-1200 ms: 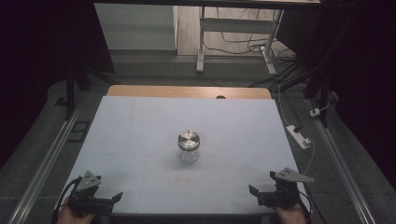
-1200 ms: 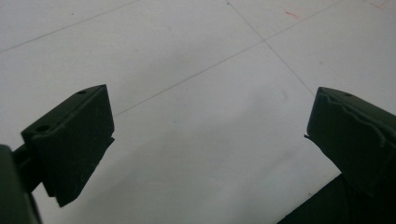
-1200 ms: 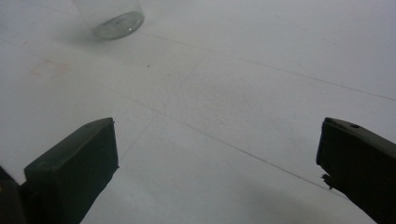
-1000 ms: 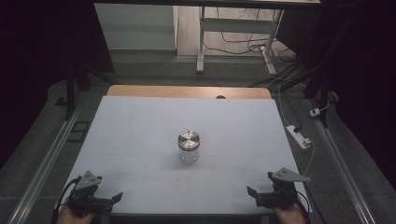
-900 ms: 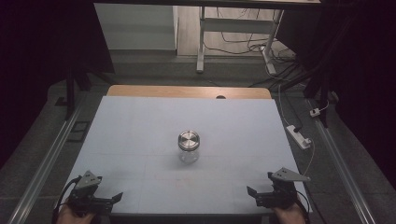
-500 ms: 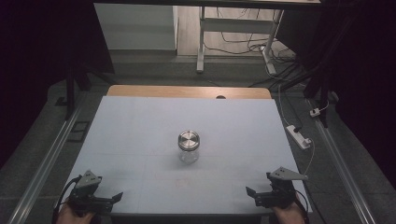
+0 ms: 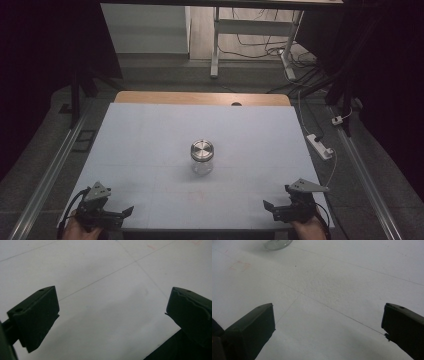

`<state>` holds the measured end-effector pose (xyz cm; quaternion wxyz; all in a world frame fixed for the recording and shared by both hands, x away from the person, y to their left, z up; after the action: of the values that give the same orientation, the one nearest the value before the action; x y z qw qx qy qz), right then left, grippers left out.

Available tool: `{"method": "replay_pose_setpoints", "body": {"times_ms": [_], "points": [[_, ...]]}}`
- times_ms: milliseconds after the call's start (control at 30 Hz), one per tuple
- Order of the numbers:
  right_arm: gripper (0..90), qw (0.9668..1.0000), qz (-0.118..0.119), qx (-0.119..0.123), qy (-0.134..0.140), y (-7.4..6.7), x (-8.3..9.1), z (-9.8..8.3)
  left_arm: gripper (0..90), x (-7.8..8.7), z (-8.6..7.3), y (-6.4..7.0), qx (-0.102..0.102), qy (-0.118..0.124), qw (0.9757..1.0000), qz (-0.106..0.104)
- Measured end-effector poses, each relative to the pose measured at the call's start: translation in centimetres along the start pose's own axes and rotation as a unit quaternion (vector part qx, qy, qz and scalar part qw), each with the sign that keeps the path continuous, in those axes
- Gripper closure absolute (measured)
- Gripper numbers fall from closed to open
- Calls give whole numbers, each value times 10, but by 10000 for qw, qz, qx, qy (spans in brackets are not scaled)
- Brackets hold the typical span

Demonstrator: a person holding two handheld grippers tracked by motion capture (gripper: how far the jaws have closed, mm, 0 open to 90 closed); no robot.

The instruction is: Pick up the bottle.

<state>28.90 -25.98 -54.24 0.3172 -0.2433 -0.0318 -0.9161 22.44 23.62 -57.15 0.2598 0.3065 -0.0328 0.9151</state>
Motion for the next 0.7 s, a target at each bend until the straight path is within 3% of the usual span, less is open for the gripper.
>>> {"method": "replay_pose_setpoints", "body": {"times_ms": [467,700], "points": [[0,10000,77,-14,-45,0,-1,-1,0,-12,23,14,-263,325,9985,-344],[0,9999,108,-11,-59,-1,-1,-1,0,-23,35,18,-424,579,9955,-618]]}}
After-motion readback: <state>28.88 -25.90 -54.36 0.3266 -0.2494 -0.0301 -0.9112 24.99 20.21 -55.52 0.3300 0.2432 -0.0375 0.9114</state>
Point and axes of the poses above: each handheld gripper's, and its own axes: x roughly backward along the jaws, z roughly out of its top, y roughly to its right, the point moved 7 cm from there along -x, roughly forward along the jaws, and after that the axes turned 13 degrees about y, right-handed, at the moved point
